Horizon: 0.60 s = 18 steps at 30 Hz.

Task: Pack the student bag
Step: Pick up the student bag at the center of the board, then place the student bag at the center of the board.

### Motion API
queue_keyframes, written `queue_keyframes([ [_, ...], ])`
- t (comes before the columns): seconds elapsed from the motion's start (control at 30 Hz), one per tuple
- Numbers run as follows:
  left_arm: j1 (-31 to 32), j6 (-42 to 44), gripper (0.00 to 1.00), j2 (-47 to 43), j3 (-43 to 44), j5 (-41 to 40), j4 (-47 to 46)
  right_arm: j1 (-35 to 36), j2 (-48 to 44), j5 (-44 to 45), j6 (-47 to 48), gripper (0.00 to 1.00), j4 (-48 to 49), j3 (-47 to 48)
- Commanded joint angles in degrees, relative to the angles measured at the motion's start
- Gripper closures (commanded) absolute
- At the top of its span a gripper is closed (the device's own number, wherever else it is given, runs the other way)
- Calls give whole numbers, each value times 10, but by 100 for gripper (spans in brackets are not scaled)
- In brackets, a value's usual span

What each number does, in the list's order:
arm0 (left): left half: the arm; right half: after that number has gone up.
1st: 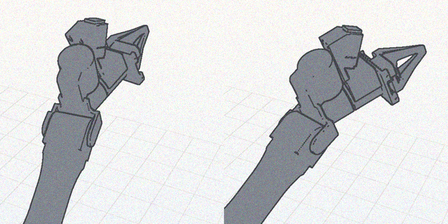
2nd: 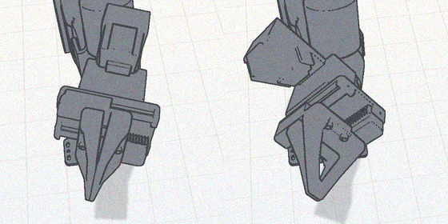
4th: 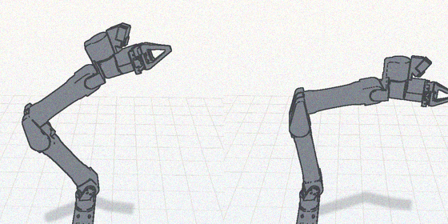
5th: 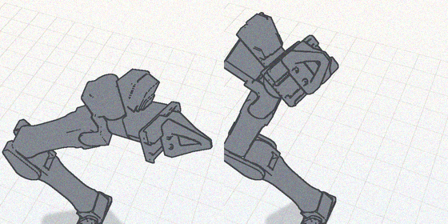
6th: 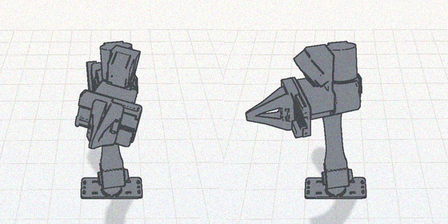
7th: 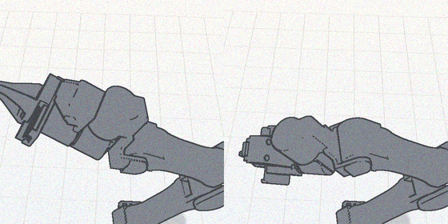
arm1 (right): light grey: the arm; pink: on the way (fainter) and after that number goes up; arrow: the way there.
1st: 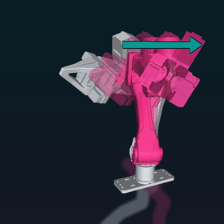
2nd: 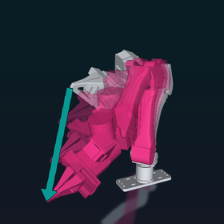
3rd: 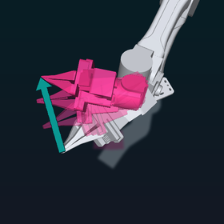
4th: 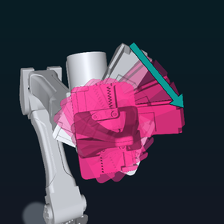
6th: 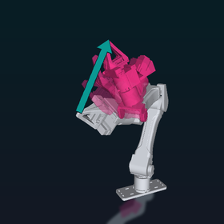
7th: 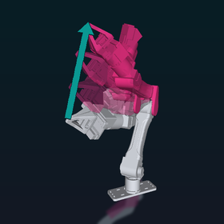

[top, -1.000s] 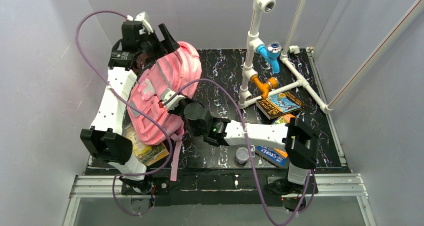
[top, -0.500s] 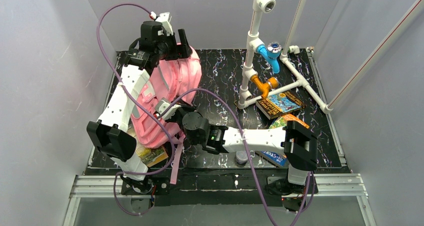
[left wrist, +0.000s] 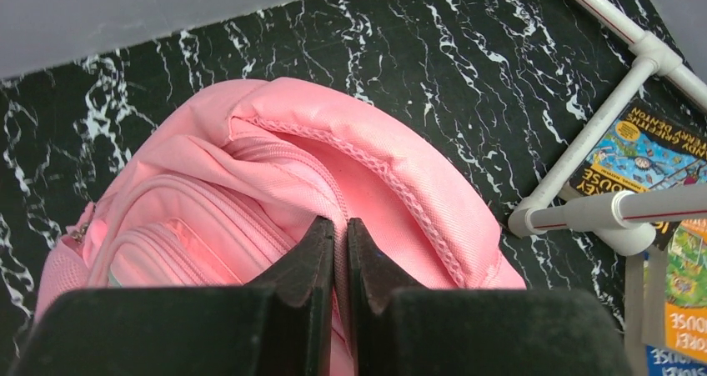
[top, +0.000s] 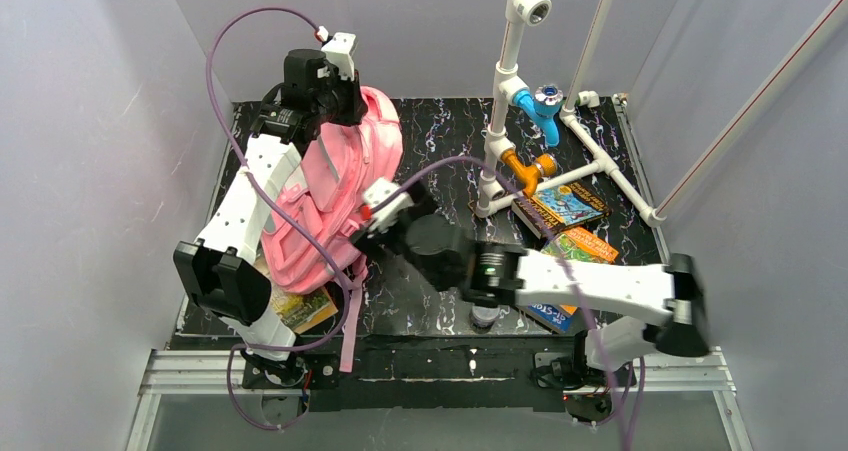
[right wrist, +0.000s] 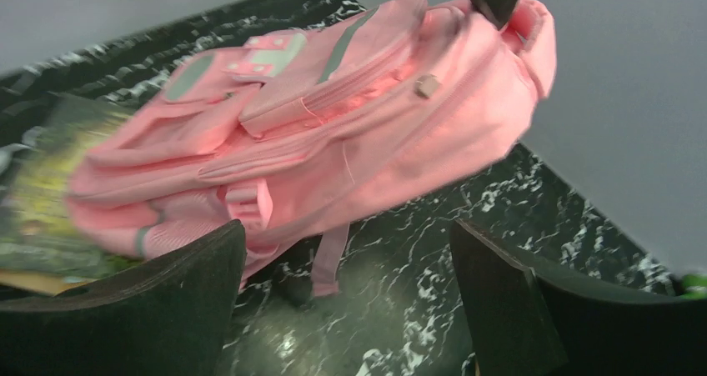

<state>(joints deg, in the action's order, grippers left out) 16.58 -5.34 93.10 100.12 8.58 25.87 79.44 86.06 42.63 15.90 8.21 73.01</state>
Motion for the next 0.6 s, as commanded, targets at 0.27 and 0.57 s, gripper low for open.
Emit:
queue_keyframes([
  [0.27,23,265,100,-76,17,220,-151,2,-147,-21,-324,2,-336,47],
  [0.57,56,413,100,-276,-269,274,-162,0,-140,-16,-360,9,-323,43],
])
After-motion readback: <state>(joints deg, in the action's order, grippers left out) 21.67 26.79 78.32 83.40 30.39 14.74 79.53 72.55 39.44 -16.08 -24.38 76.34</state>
